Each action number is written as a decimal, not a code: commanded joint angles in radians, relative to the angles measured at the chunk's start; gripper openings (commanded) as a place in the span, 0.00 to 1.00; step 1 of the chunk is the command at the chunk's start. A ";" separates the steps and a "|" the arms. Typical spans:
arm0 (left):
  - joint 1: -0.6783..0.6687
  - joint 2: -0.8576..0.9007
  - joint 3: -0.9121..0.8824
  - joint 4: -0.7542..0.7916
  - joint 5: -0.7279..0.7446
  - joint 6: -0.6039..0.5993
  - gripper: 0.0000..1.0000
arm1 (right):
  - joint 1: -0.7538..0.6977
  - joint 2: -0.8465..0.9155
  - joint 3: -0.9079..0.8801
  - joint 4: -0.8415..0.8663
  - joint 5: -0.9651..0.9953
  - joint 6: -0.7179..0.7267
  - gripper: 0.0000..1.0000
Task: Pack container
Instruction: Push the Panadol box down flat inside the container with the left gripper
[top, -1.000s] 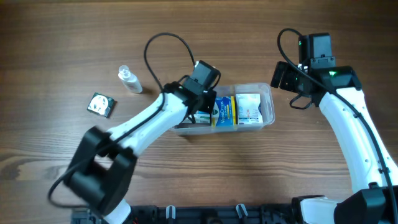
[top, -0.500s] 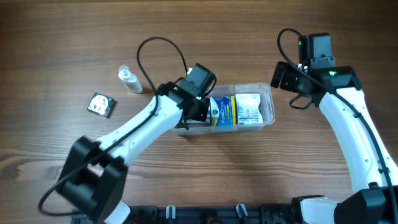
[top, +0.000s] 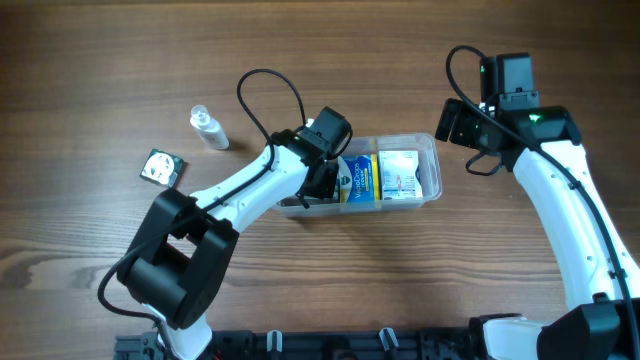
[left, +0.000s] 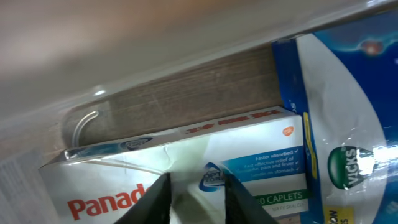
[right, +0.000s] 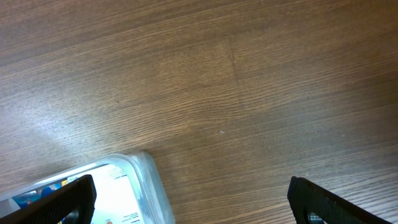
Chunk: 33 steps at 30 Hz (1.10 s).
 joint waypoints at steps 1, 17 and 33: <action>0.001 0.016 -0.011 0.020 0.005 -0.005 0.33 | -0.004 0.012 0.010 0.003 0.014 -0.004 1.00; 0.000 -0.144 0.001 -0.110 0.066 -0.035 0.38 | -0.004 0.012 0.010 0.003 0.014 -0.004 1.00; 0.001 -0.015 -0.001 -0.111 0.076 -0.030 0.49 | -0.004 0.012 0.010 0.003 0.014 -0.005 1.00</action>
